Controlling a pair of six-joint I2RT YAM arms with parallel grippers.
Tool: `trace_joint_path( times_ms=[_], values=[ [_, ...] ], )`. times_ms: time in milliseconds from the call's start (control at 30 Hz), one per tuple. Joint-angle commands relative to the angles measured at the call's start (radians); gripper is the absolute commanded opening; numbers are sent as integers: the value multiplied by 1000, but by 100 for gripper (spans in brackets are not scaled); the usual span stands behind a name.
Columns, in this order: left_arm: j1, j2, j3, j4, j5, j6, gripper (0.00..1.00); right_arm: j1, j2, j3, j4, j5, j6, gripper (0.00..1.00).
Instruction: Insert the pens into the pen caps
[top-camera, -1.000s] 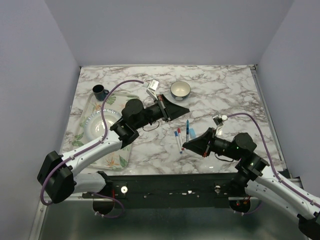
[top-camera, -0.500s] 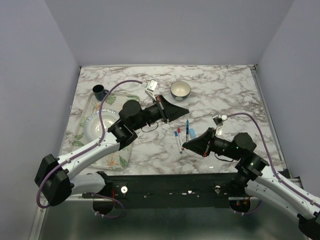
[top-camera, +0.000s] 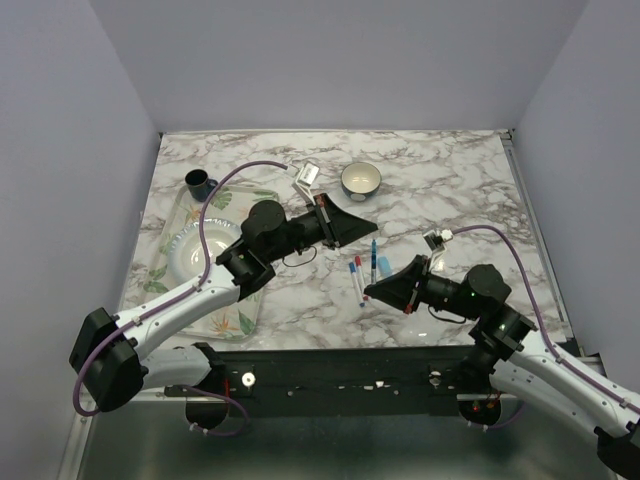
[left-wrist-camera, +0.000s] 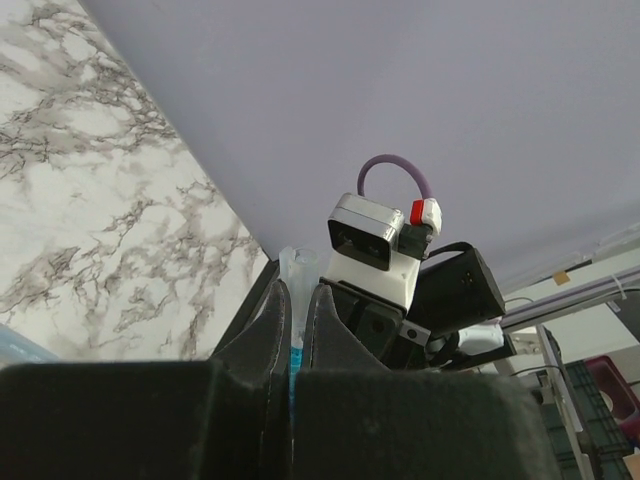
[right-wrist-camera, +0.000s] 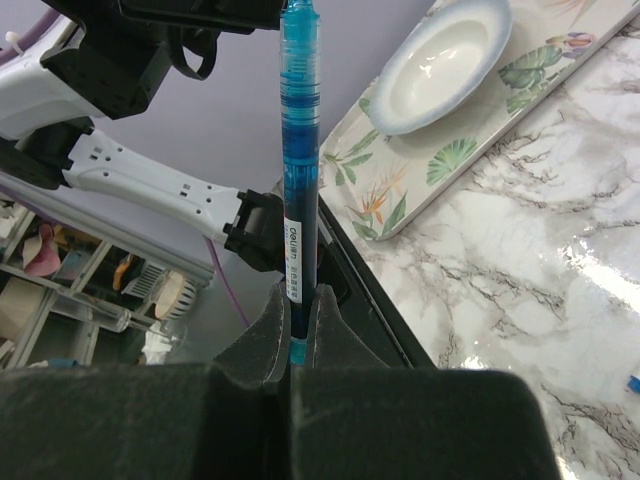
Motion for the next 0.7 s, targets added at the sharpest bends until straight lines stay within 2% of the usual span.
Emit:
trace_joint_path(
  times_ms=[0,433,667],
  values=[
    [-5,-17,-2,-8,3,29,0,6,-6,15,11,15,-8,1],
    [-28,-34,-50,34,64,63,0,6,-28,16,-2,69,2,1],
    [-63,-43,-85,58,112,81,0,6,-17,77,-36,127,-38,1]
  ],
)
